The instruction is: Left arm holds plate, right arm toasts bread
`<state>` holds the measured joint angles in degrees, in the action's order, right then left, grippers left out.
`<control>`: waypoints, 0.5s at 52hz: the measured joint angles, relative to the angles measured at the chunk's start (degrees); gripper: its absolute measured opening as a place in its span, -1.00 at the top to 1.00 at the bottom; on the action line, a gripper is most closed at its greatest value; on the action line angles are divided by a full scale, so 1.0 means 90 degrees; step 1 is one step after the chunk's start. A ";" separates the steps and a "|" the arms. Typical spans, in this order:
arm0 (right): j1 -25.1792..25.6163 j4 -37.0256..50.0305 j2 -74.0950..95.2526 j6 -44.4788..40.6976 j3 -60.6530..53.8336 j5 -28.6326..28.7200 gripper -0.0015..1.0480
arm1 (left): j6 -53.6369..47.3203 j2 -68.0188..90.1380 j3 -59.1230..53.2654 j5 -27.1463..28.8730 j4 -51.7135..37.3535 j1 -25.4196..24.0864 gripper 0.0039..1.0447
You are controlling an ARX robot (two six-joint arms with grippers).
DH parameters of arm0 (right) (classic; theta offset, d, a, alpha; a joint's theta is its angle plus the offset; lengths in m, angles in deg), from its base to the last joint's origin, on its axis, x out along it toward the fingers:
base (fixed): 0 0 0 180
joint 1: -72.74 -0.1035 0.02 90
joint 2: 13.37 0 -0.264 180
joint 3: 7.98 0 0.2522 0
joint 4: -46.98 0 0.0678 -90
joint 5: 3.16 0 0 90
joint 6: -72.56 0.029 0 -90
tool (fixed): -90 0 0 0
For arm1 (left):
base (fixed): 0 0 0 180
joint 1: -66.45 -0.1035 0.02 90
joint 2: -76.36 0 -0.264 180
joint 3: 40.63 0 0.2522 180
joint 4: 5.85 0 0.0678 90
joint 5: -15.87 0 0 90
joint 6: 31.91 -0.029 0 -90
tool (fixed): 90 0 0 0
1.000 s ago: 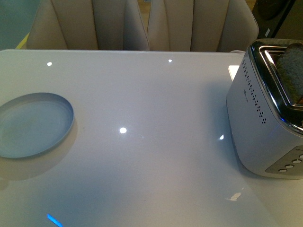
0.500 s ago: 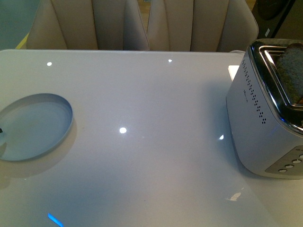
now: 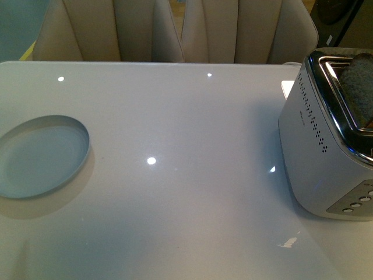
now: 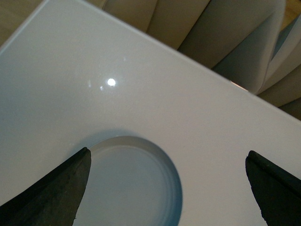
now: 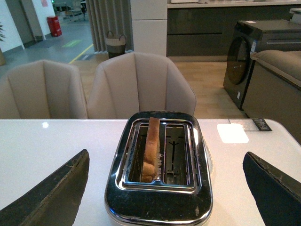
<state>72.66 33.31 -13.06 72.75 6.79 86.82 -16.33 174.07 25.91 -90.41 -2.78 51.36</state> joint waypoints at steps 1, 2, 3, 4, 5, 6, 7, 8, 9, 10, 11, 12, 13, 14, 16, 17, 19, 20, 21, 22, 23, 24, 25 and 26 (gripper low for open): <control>0.0000 0.0000 0.0000 -0.0002 0.0000 0.0000 -0.83 | 0.0019 -0.0073 -0.0012 0.0019 0.0022 0.0032 -0.87; 0.0000 0.0000 0.0000 -0.0002 0.0000 0.0000 -0.83 | 0.0056 -0.0233 -0.0039 0.0083 0.0073 0.0097 -0.87; 0.0000 0.0000 0.0000 -0.0002 0.0000 0.0000 -0.83 | 0.0100 -0.0379 -0.0066 0.0158 0.0119 0.0163 -0.87; 0.0000 0.0000 0.0000 -0.0002 0.0000 0.0000 -0.83 | 0.0168 -0.0522 -0.0085 0.0202 0.0165 0.0228 -0.87; 0.0000 0.0000 0.0000 -0.0002 0.0000 0.0002 -0.83 | 0.0211 -0.0661 -0.0109 0.0260 0.0204 0.0294 -0.87; 0.0000 0.0000 0.0000 -0.0002 0.0000 0.0000 -0.83 | 0.0238 -0.0733 -0.0124 0.0279 0.0223 0.0328 -0.87; 0.0000 0.0000 0.0000 -0.0002 0.0000 0.0000 -0.83 | 0.0316 -0.0874 -0.0148 0.0340 0.0270 0.0396 -0.87; 0.0000 0.0000 0.0000 0.0000 0.0000 0.0000 -0.83 | 0.0362 -0.1005 -0.0168 0.0372 0.0321 0.0461 -0.87; 0.0000 0.0000 0.0000 -0.0002 0.0000 0.0000 -0.83 | 0.0410 -0.1066 -0.0175 0.0393 0.0345 0.0495 -0.87; 0.0000 0.0000 0.0000 -0.0002 0.0000 0.0000 -0.83 | 0.0474 -0.1190 -0.0192 0.0442 0.0391 0.0561 -0.87; 0.0000 0.0000 0.0000 -0.0002 0.0000 0.0000 -0.83 | 0.0517 -0.1309 -0.0211 0.0476 0.0435 0.0627 -0.87; 0.0000 0.0000 0.0000 -0.0002 0.0000 0.0000 -0.83 | 0.0549 -0.1367 -0.0221 0.0508 0.0461 0.0661 -0.87; 0.0000 0.0000 0.0000 0.0000 0.0000 0.0000 -0.83 | 0.0610 -0.1477 -0.0236 0.0546 0.0512 0.0724 -0.87; 0.0000 0.0000 0.0000 -0.0002 0.0000 0.0000 -0.83 | 0.0656 -0.1581 -0.0250 0.0617 0.0566 0.0787 -0.87; 0.0000 0.0000 0.0000 -0.0002 0.0000 0.0000 -0.83 | 0.0763 -0.1724 -0.0270 0.0687 0.0627 0.0879 -0.87; 0.0000 0.0000 0.0000 -0.0002 0.0000 0.0000 -0.83 | 0.0814 -0.1814 -0.0279 0.0731 0.0658 0.0940 -0.87; 0.0000 0.0000 0.0000 -0.0002 0.0000 0.0000 -0.83 | 0.0928 -0.1967 -0.0296 0.0826 0.0704 0.1056 -0.87; 0.0000 0.0000 0.0000 -0.0002 0.0000 0.0000 -0.83 | 0.0957 -0.2038 -0.0304 0.0869 0.0731 0.1112 -0.87; 0.0000 0.0000 0.0000 -0.0002 0.0002 0.0000 -0.83 | 0.1042 -0.2140 -0.0318 0.0937 0.0765 0.1200 -0.87; 0.0000 0.0000 0.0000 -0.0002 0.0000 0.0000 -0.83 | 0.1083 -0.2203 -0.0328 0.0986 0.0789 0.1260 -0.87; 0.0000 0.0000 0.0000 0.0000 0.0000 0.0000 -0.83 | 0.1134 -0.2288 -0.0342 0.1047 0.0823 0.1353 -0.87; 0.0000 0.0000 0.0000 -0.0002 0.0000 0.0000 -0.83 | 0.0918 -0.2353 -0.0503 0.1294 0.0435 0.1469 -0.81; 0.0000 0.0000 0.0000 -0.0002 0.0000 0.0000 -0.83 | 0.0646 -0.2438 -0.0821 0.1569 -0.0362 0.1549 -0.71; 0.0000 0.0000 0.0000 0.0000 0.0000 0.0000 -0.83 | 0.0321 -0.2497 -0.1059 0.1678 -0.0896 0.1586 -0.64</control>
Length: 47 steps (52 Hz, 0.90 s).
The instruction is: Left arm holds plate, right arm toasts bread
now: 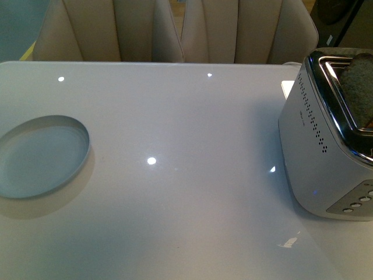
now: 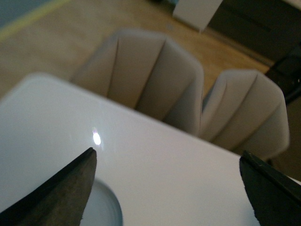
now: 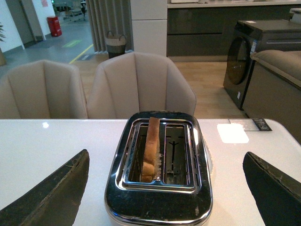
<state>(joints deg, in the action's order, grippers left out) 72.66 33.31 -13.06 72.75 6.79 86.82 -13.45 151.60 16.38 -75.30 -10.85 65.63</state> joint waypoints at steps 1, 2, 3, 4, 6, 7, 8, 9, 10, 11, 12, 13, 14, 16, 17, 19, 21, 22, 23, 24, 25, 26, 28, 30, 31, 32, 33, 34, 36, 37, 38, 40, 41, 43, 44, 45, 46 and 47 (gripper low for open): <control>0.0000 0.0000 0.0000 -0.0002 0.0000 0.0000 -0.83 | -0.0398 -0.0085 -0.0355 0.0036 -0.0721 0.0046 -0.54; 0.0000 0.0000 0.0000 -0.0002 0.0000 0.0000 -0.83 | -0.0653 -0.0153 -0.0583 0.0049 -0.1134 0.0063 -0.47; 0.0000 0.0000 0.0000 -0.0002 0.0000 0.0000 -0.83 | -0.0884 -0.0216 -0.0797 0.0063 -0.1496 0.0078 -0.40; 0.0000 0.0000 0.0000 -0.0002 0.0000 0.0000 -0.83 | -0.1081 -0.0287 -0.0993 0.0073 -0.1800 0.0085 -0.34; 0.0000 0.0000 0.0000 -0.0002 0.0000 0.0000 -0.83 | -0.1302 -0.0396 -0.1251 0.0090 -0.2142 0.0087 -0.23; 0.0000 0.0000 0.0000 -0.0002 0.0000 0.0000 -0.83 | -0.1418 -0.0476 -0.1401 0.0100 -0.2305 0.0087 -0.16; 0.0000 0.0000 0.0000 -0.0002 0.0000 -0.0002 -0.83 | -0.1491 -0.0556 -0.1535 0.0112 -0.2421 0.0087 -0.09; 0.0000 0.0000 0.0000 -0.0002 0.0000 0.0000 -0.83 | -0.1593 -0.0644 -0.1661 0.0117 -0.2499 0.0087 -0.03; 0.0000 0.0000 0.0000 -0.0002 0.0000 0.0000 -0.83 | -0.1654 -0.0726 -0.1780 0.0117 -0.2555 0.0087 0.04; 0.0000 0.0000 0.0000 -0.0002 0.0000 0.0000 -0.83 | -0.1707 -0.0804 -0.1892 0.0119 -0.2601 0.0087 0.11; 0.0000 0.0000 0.0000 -0.0002 0.0000 0.0000 -0.83 | -0.1751 -0.0874 -0.1999 0.0129 -0.2637 0.0087 0.18; 0.0000 0.0000 0.0000 -0.0002 0.0000 0.0000 -0.83 | -0.1785 -0.0945 -0.2108 0.0131 -0.2664 0.0087 0.25; 0.0000 0.0000 0.0000 -0.0002 0.0000 0.0000 -0.83 | -0.1814 -0.1010 -0.2217 0.0131 -0.2684 0.0087 0.32; 0.0000 0.0000 0.0000 -0.0002 0.0000 0.0000 -0.83 | -0.1851 -0.1105 -0.2368 0.0131 -0.2713 0.0087 0.42; 0.0000 0.0000 0.0000 -0.0002 0.0000 0.0000 -0.83 | -0.1872 -0.1168 -0.2463 0.0131 -0.2725 0.0087 0.49; 0.0000 0.0000 0.0000 -0.0002 0.0000 0.0000 -0.83 | -0.1899 -0.1302 -0.2647 0.0131 -0.2749 0.0087 0.63; 0.0000 0.0000 0.0000 -0.0002 0.0000 0.0000 -0.83 | -0.1911 -0.1404 -0.2771 0.0131 -0.2759 0.0087 0.73; 0.0000 0.0000 0.0000 0.0000 0.0000 0.0000 -0.83 | -0.1916 -0.1472 -0.2851 0.0131 -0.2761 0.0087 0.80; 0.0000 0.0000 0.0000 0.0000 0.0000 0.0000 -0.83 | -0.1923 -0.1542 -0.2924 0.0131 -0.2766 0.0087 0.87; 0.0000 0.0000 0.0000 -0.0002 0.0000 0.0000 -0.83 | -0.1928 -0.1615 -0.2997 0.0131 -0.2771 0.0087 0.93; 0.0000 0.0000 0.0000 -0.0002 0.0000 0.0000 -0.83 | -0.1921 -0.1651 -0.3033 0.0131 -0.2771 0.0087 0.96; 0.0000 0.0000 0.0000 -0.0002 0.0000 -0.0002 -0.83 | -0.1940 -0.1727 -0.3101 0.0131 -0.2773 0.0087 0.94; 0.0000 0.0000 0.0000 -0.0002 0.0000 0.0000 -0.83 | -0.1948 -0.1865 -0.3230 0.0129 -0.2771 0.0087 0.94; 0.0000 0.0000 0.0000 -0.0002 0.0000 0.0000 -0.83 | -0.1955 -0.2045 -0.3390 0.0131 -0.2769 0.0087 0.94; 0.0000 0.0000 0.0000 -0.0002 0.0000 0.0000 -0.83 | -0.1957 -0.2149 -0.3475 0.0131 -0.2754 0.0087 0.94; 0.0000 0.0000 0.0000 -0.0002 0.0000 0.0000 -0.83 | -0.1957 -0.2222 -0.3531 0.0131 -0.2737 0.0087 0.94; 0.0000 0.0000 0.0000 -0.0002 0.0000 0.0000 -0.83 | -0.1957 -0.2256 -0.3558 0.0131 -0.2732 0.0087 0.94; 0.0000 0.0000 0.0000 -0.0002 0.0000 0.0000 -0.83 | -0.1957 -0.2327 -0.3609 0.0131 -0.2710 0.0087 0.94; 0.0000 0.0000 0.0000 -0.0002 0.0000 0.0000 -0.83 | -0.1957 -0.2470 -0.3706 0.0131 -0.2667 0.0087 0.94; 0.0000 0.0000 0.0000 -0.0002 0.0000 0.0000 -0.83 | -0.1957 -0.2523 -0.3742 0.0131 -0.2647 0.0087 0.94; 0.0000 0.0000 0.0000 -0.0002 0.0000 0.0000 -0.83 | -0.1960 -0.2601 -0.3793 0.0131 -0.2616 0.0087 0.94; 0.0000 0.0000 0.0000 -0.0002 0.0000 0.0000 -0.83 | -0.1957 -0.2713 -0.3859 0.0131 -0.2569 0.0087 0.94; 0.0000 0.0000 0.0000 -0.0002 0.0000 0.0000 -0.83 | -0.1957 -0.2783 -0.3900 0.0131 -0.2538 0.0087 0.94; 0.0000 0.0000 0.0000 -0.0002 0.0000 0.0000 -0.83 | -0.1960 -0.2931 -0.3978 0.0131 -0.2463 0.0087 0.94; 0.0000 0.0000 0.0000 -0.0002 0.0000 0.0000 -0.83 | -0.1960 -0.3007 -0.4014 0.0131 -0.2421 0.0087 0.94; 0.0000 0.0000 0.0000 -0.0002 0.0000 0.0000 -0.83 | -0.1960 -0.3045 -0.4031 0.0131 -0.2399 0.0087 0.94; 0.0000 0.0000 0.0000 0.0000 0.0000 0.0000 -0.83 | -0.1960 -0.3118 -0.4065 0.0131 -0.2361 0.0087 0.94; 0.0000 0.0000 0.0000 -0.0002 0.0000 0.0000 -0.83 | -0.1960 -0.3194 -0.4097 0.0131 -0.2324 0.0087 0.94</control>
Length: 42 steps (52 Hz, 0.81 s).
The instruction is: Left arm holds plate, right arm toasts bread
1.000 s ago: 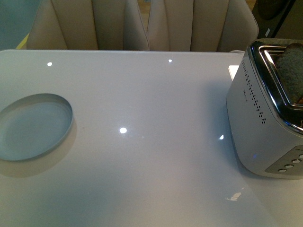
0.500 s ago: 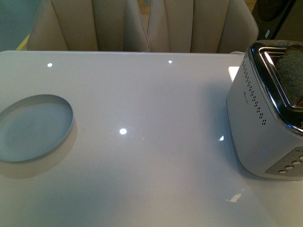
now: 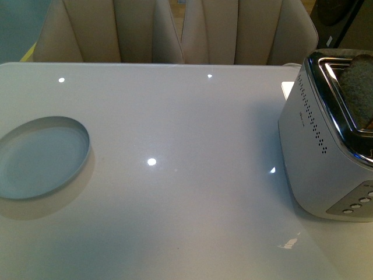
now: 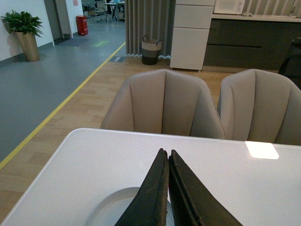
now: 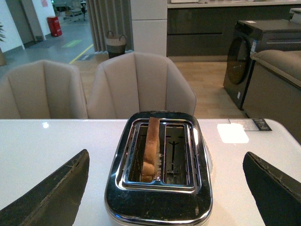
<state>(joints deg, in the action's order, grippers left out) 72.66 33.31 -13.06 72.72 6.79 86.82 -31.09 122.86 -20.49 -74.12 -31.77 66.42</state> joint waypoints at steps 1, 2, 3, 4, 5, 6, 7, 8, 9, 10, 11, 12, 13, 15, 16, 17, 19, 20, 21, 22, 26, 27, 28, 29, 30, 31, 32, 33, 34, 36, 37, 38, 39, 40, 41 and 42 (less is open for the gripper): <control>0.0000 0.0000 0.0000 0.0000 0.0000 0.0000 -0.83 | 0.0000 -0.0090 -0.0034 0.0000 0.0053 0.0000 0.94; 0.0000 0.0000 0.0000 0.0000 0.0000 0.0000 -0.83 | 0.0000 -0.0187 -0.0073 0.0000 0.0107 0.0000 0.94; 0.0000 0.0000 0.0000 0.0000 0.0000 0.0000 -0.83 | 0.0000 -0.0318 -0.0124 0.0000 0.0187 0.0000 0.94; 0.0000 0.0000 0.0000 0.0000 0.0000 0.0000 -0.83 | 0.0000 -0.0413 -0.0160 0.0000 0.0253 0.0000 0.94; 0.0000 0.0000 0.0000 0.0002 0.0000 0.0000 -0.83 | 0.0000 -0.0486 -0.0187 0.0000 0.0299 0.0000 0.94; 0.0000 0.0000 0.0000 0.0000 0.0000 0.0000 -0.83 | -0.0002 -0.0597 -0.0223 0.0000 0.0379 0.0000 0.94; 0.0000 0.0000 0.0000 0.0000 0.0000 0.0000 -0.83 | 0.0000 -0.0707 -0.0260 0.0000 0.0454 0.0000 0.94; 0.0000 0.0000 0.0000 0.0000 0.0000 0.0000 -0.83 | 0.0000 -0.0782 -0.0284 0.0000 0.0505 0.0000 0.94; -0.0002 0.0000 0.0000 0.0000 0.0000 0.0000 -0.83 | 0.0000 -0.0911 -0.0321 0.0000 0.0597 0.0000 0.94; 0.0000 0.0000 0.0000 0.0002 0.0000 0.0000 -0.83 | -0.0002 -0.1018 -0.0345 0.0000 0.0680 0.0000 0.94; 0.0000 0.0000 0.0000 0.0002 0.0000 0.0000 -0.83 | -0.0002 -0.1037 -0.0347 0.0000 0.0695 0.0000 0.94; 0.0000 0.0000 0.0000 0.0002 0.0000 0.0000 -0.83 | -0.0002 -0.1100 -0.0369 0.0000 0.0736 0.0000 0.94; 0.0000 0.0000 0.0000 0.0000 0.0000 0.0000 -0.83 | -0.0002 -0.1107 -0.0418 0.0000 0.0678 0.0000 0.94; 0.0000 0.0000 0.0000 0.0000 0.0000 0.0000 -0.83 | -0.0002 -0.1141 -0.0512 0.0000 0.0532 0.0000 0.94; 0.0000 -0.0002 0.0000 0.0000 0.0000 0.0000 -0.83 | -0.0002 -0.1175 -0.0554 0.0000 0.0527 0.0000 0.94; 0.0000 0.0000 0.0000 0.0000 0.0000 0.0000 -0.83 | -0.0002 -0.1217 -0.0597 0.0000 0.0549 0.0000 0.94; 0.0000 0.0000 0.0000 0.0000 0.0000 0.0000 -0.83 | -0.0005 -0.1316 -0.0624 0.0002 0.0680 0.0000 0.94; 0.0000 0.0000 0.0000 0.0000 0.0000 0.0000 -0.83 | -0.0007 -0.1343 -0.0624 0.0002 0.0707 0.0000 0.94; 0.0000 0.0000 0.0000 0.0002 0.0000 0.0000 -0.83 | -0.0007 -0.1413 -0.0624 0.0000 0.0775 0.0000 0.94; 0.0000 -0.0002 0.0000 0.0000 0.0000 0.0000 -0.83 | -0.0010 -0.1542 -0.0624 0.0000 0.0882 0.0000 0.94; 0.0000 -0.0002 0.0000 0.0000 0.0000 0.0000 -0.83 | -0.0015 -0.1953 -0.0624 0.0000 0.1239 0.0000 0.94; 0.0000 -0.0002 0.0000 0.0000 0.0000 -0.0002 -0.83 | -0.0015 -0.2030 -0.0624 0.0000 0.1307 0.0000 0.94; 0.0000 -0.0002 0.0000 0.0000 0.0002 0.0000 -0.83 | -0.0017 -0.2067 -0.0624 0.0000 0.1341 0.0000 0.94; 0.0000 -0.0002 0.0000 0.0000 0.0000 -0.0002 -0.83 | -0.0017 -0.2142 -0.0624 0.0000 0.1406 0.0000 0.94; 0.0000 -0.0002 0.0000 0.0000 0.0000 0.0000 -0.83 | -0.0017 -0.2210 -0.0624 0.0000 0.1474 0.0000 0.94; 0.0000 -0.0002 0.0000 0.0000 0.0000 0.0000 -0.83 | -0.0017 -0.2276 -0.0624 0.0000 0.1540 0.0000 0.94; 0.0000 -0.0002 0.0000 0.0000 0.0000 0.0000 -0.83 | -0.0017 -0.2339 -0.0624 0.0000 0.1608 0.0000 0.94; 0.0000 -0.0002 0.0000 0.0000 0.0000 0.0000 -0.83 | -0.0017 -0.2402 -0.0624 0.0000 0.1673 0.0000 0.94; 0.0000 -0.0002 0.0000 0.0000 0.0000 0.0000 -0.83 | -0.0017 -0.2511 -0.0624 0.0000 0.1780 0.0000 0.94; 0.0000 -0.0002 0.0000 0.0002 0.0000 0.0000 -0.83 | -0.0017 -0.2625 -0.0624 0.0000 0.1882 0.0000 0.94; 0.0000 0.0000 0.0000 0.0000 0.0000 0.0000 -0.83 | -0.0017 -0.2686 -0.0624 0.0000 0.1936 0.0000 0.94; 0.0000 -0.0002 0.0000 0.0002 0.0000 0.0000 -0.83 | -0.0019 -0.2744 -0.0624 0.0000 0.1991 0.0000 0.94; 0.0000 -0.0002 0.0000 0.0000 0.0000 0.0000 -0.83 | -0.0017 -0.2786 -0.0624 0.0002 0.2030 0.0000 0.94; 0.0000 -0.0002 0.0000 0.0000 0.0000 0.0000 -0.83 | -0.0017 -0.2856 -0.0624 0.0000 0.2101 0.0000 0.94; 0.0000 -0.0002 0.0000 0.0000 0.0000 0.0000 -0.83 | -0.0017 -0.2939 -0.0624 0.0000 0.2169 0.0000 0.94; 0.0000 -0.0002 0.0000 0.0000 0.0000 0.0000 -0.83 | -0.0017 -0.2990 -0.0624 0.0000 0.2232 0.0000 0.94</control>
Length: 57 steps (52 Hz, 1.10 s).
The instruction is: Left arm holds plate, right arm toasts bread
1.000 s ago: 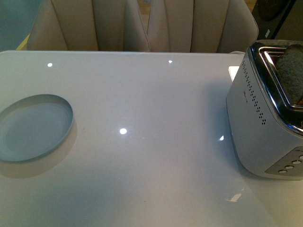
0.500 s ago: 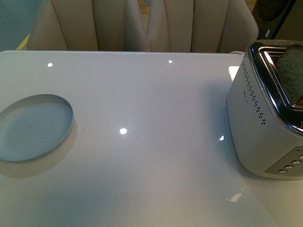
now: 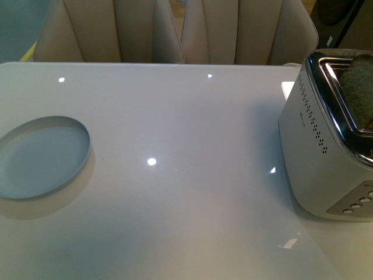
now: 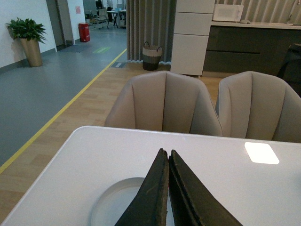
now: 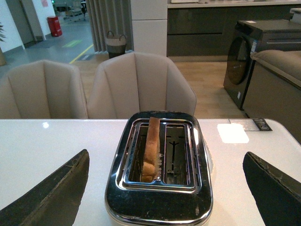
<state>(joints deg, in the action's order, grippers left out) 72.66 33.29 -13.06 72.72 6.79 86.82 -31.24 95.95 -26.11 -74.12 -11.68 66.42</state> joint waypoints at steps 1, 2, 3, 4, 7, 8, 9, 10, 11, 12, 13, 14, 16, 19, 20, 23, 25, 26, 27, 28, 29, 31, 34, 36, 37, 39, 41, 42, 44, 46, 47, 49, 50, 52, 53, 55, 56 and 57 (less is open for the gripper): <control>0.0000 0.0000 0.0000 0.0002 0.0000 0.0000 -0.83 | 0.0000 -0.0068 0.0000 0.0000 0.0066 0.0000 0.94; 0.0000 0.0000 0.0000 0.0000 0.0000 0.0000 -0.83 | 0.0000 -0.0151 0.0000 0.0000 0.0143 0.0000 0.94; 0.0000 0.0000 0.0000 0.0002 0.0000 0.0000 -0.83 | 0.0000 -0.0209 0.0000 0.0000 0.0204 0.0000 0.94; 0.0000 0.0000 0.0000 0.0000 0.0000 0.0000 -0.83 | 0.0000 -0.0257 0.0000 0.0000 0.0250 0.0000 0.94; 0.0000 0.0000 0.0000 0.0002 0.0000 0.0000 -0.83 | 0.0000 -0.0430 0.0000 0.0000 0.0425 0.0000 0.94; 0.0000 0.0000 0.0000 0.0000 0.0000 0.0000 -0.83 | 0.0000 -0.0500 0.0000 0.0000 0.0500 0.0000 0.94; 0.0000 0.0000 0.0000 0.0000 0.0000 0.0000 -0.83 | 0.0000 -0.0551 0.0000 0.0000 0.0551 0.0000 0.94; 0.0000 0.0000 0.0000 0.0000 0.0000 0.0000 -0.83 | -0.0002 -0.0590 0.0000 0.0000 0.0590 0.0000 0.94; 0.0000 0.0000 0.0000 0.0000 0.0000 0.0000 -0.83 | 0.0000 -0.0651 0.0000 0.0000 0.0644 0.0000 0.94; 0.0000 0.0000 0.0000 0.0000 0.0000 0.0000 -0.83 | -0.0002 -0.0687 0.0000 0.0000 0.0682 0.0000 0.94; 0.0000 0.0000 0.0000 0.0002 0.0000 0.0000 -0.83 | -0.0002 -0.0731 0.0000 0.0000 0.0724 0.0000 0.94; 0.0000 0.0000 0.0000 0.0000 0.0000 0.0000 -0.83 | -0.0002 -0.0758 0.0000 0.0000 0.0743 0.0000 0.94; 0.0000 0.0000 0.0000 0.0000 0.0000 0.0000 -0.83 | 0.0000 -0.0806 0.0000 0.0000 0.0801 0.0000 0.94; 0.0000 0.0000 0.0000 0.0002 0.0000 0.0000 -0.83 | -0.0002 -0.0908 0.0000 0.0000 0.0903 0.0000 0.94; 0.0000 0.0000 0.0000 0.0002 0.0000 0.0000 -0.83 | -0.0002 -0.0933 0.0000 0.0000 0.0925 0.0000 0.94; 0.0000 0.0000 0.0000 0.0000 0.0000 0.0000 -0.83 | 0.0000 -0.1005 0.0000 0.0000 0.0998 0.0000 0.94; 0.0000 0.0000 0.0000 0.0000 0.0000 0.0000 -0.83 | -0.0002 -0.1047 0.0000 0.0000 0.1042 0.0000 0.94; 0.0000 0.0000 0.0000 0.0000 0.0000 0.0000 -0.83 | -0.0002 -0.1154 0.0000 0.0002 0.1154 0.0000 0.94; 0.0000 0.0000 0.0000 0.0000 0.0000 0.0000 -0.83 | -0.0002 -0.1401 0.0002 0.0002 0.1542 0.0000 0.94; 0.0000 0.0000 0.0000 0.0000 0.0000 -0.0002 -0.83 | -0.0002 -0.1596 0.0002 -0.0005 0.1795 0.0000 0.94; 0.0000 0.0000 0.0000 0.0000 0.0000 0.0000 -0.83 | -0.0002 -0.1768 0.0002 0.0000 0.1982 0.0000 0.94; 0.0000 0.0000 0.0000 0.0000 0.0000 0.0000 -0.83 | -0.0002 -0.2038 0.0002 0.0000 0.2123 0.0000 0.94; 0.0000 0.0000 0.0000 0.0000 0.0000 0.0000 -0.83 | -0.0002 -0.2120 0.0002 0.0000 0.2157 0.0000 0.94; 0.0000 0.0000 0.0000 0.0000 0.0000 0.0000 -0.83 | -0.0002 -0.2135 0.0002 0.0000 0.2166 0.0000 0.94; 0.0000 0.0000 0.0000 0.0000 0.0000 0.0000 -0.83 | -0.0005 -0.2135 0.0002 0.0000 0.2169 0.0000 0.94; 0.0000 0.0000 0.0000 0.0002 0.0000 0.0000 -0.83 | -0.0002 -0.2135 0.0002 0.0000 0.2169 0.0000 0.94; 0.0000 0.0000 0.0000 0.0000 0.0000 0.0000 -0.83 | -0.0005 -0.2137 0.0002 0.0000 0.2169 0.0000 0.94; 0.0000 0.0000 0.0000 0.0000 0.0000 0.0000 -0.83 | -0.0002 -0.2137 0.0002 0.0000 0.2169 0.0000 0.94; 0.0000 0.0000 0.0000 0.0000 0.0000 0.0000 -0.83 | -0.0005 -0.2137 0.0002 0.0000 0.2169 0.0000 0.94; 0.0000 0.0000 0.0000 0.0000 0.0000 0.0000 -0.83 | -0.0002 -0.2137 0.0002 0.0000 0.2169 0.0000 0.94; 0.0000 0.0000 0.0000 0.0000 0.0000 0.0000 -0.83 | -0.0002 -0.2137 0.0002 0.0000 0.2169 0.0000 0.94; 0.0000 0.0000 0.0000 0.0000 0.0000 0.0000 -0.83 | -0.0002 -0.2137 0.0002 0.0000 0.2169 0.0000 0.94; 0.0000 0.0000 0.0000 0.0002 0.0000 0.0000 -0.83 | -0.0002 -0.2137 0.0002 0.0000 0.2169 0.0000 0.94; 0.0000 0.0000 0.0000 0.0000 0.0000 0.0000 -0.83 | -0.0002 -0.2137 0.0002 0.0000 0.2169 0.0000 0.94; 0.0000 0.0000 0.0000 0.0000 0.0000 0.0000 -0.83 | -0.0002 -0.2137 0.0002 0.0000 0.2169 0.0000 0.94; 0.0000 0.0000 0.0000 0.0002 0.0000 0.0000 -0.83 | -0.0002 -0.2137 0.0002 0.0000 0.2169 0.0000 0.85; 0.0000 0.0000 0.0000 0.0000 0.0000 0.0000 -0.83 | -0.0002 -0.2137 0.0002 0.0000 0.2169 0.0000 0.83; 0.0000 0.0000 0.0000 0.0002 0.0000 0.0000 -0.83 | -0.0002 -0.2137 0.0002 0.0000 0.2169 0.0000 0.76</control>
<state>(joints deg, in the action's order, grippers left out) 72.66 33.29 -13.06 72.75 6.79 86.82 -31.26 76.72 -26.09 -74.12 7.84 66.42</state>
